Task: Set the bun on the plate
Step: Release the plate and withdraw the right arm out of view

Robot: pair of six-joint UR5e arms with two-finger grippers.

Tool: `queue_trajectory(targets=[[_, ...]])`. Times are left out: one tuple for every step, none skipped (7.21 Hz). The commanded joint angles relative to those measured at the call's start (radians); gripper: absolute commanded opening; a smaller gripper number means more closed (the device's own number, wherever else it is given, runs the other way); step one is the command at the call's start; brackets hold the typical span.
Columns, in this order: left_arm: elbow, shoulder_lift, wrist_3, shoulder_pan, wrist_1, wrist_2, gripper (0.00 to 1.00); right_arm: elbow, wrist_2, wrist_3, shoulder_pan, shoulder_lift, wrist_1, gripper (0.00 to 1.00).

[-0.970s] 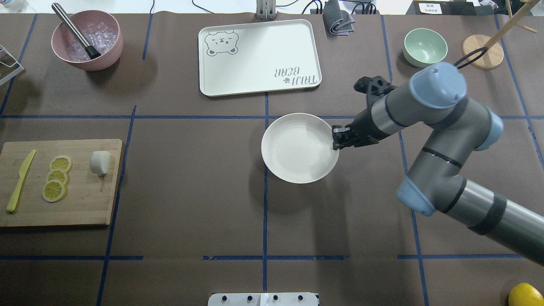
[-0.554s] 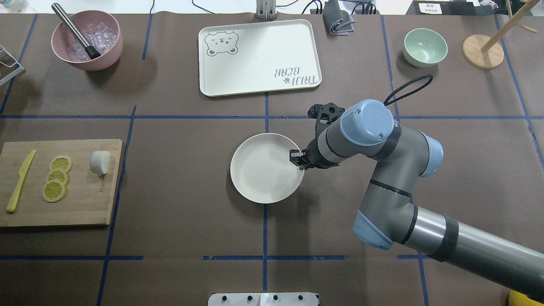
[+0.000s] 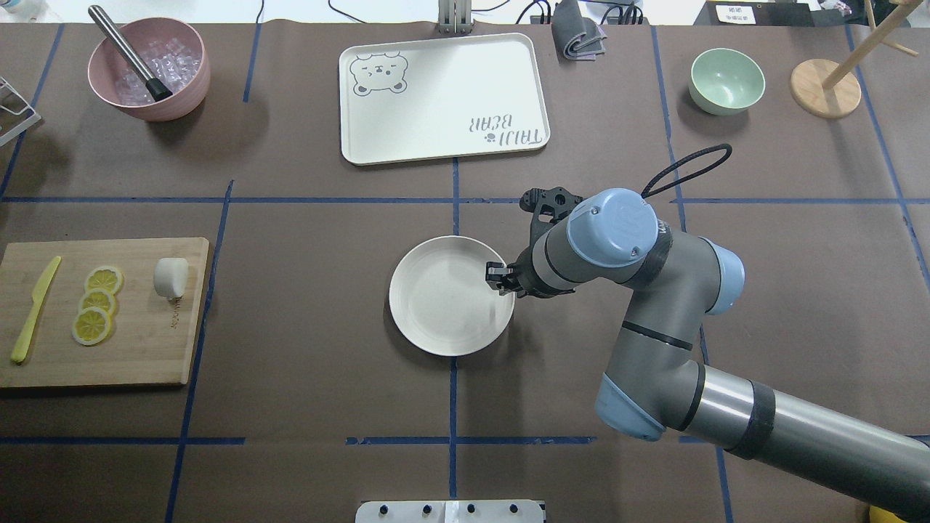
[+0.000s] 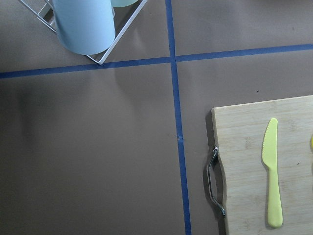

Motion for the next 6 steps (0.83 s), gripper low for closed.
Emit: queue_trajectory(targets=[[-0.003, 0.000, -0.001, 0.000, 0.002, 0.000, 1.00, 0.037, 0.028, 0.002, 0.062, -0.003, -0.091, 1.00], [-0.002, 0.000, 0.000, 0.002, 0.002, 0.002, 1.00, 0.058, 0.081, -0.120, 0.134, -0.009, -0.207, 1.00], [0.006, 0.000, 0.000, 0.009, 0.002, 0.005, 1.00, 0.080, 0.110, -0.279, 0.224, -0.026, -0.305, 1.00], [0.006, 0.000, -0.001, 0.015, 0.002, 0.005, 1.00, 0.091, 0.153, -0.446, 0.300, -0.051, -0.380, 1.00], [0.002, 0.000, -0.002, 0.015, 0.002, 0.003, 1.00, 0.091, 0.187, -0.613, 0.385, -0.084, -0.405, 1.00], [0.003, -0.002, -0.006, 0.021, -0.008, 0.002, 1.00, 0.095, 0.256, -0.776, 0.486, -0.155, -0.409, 1.00]])
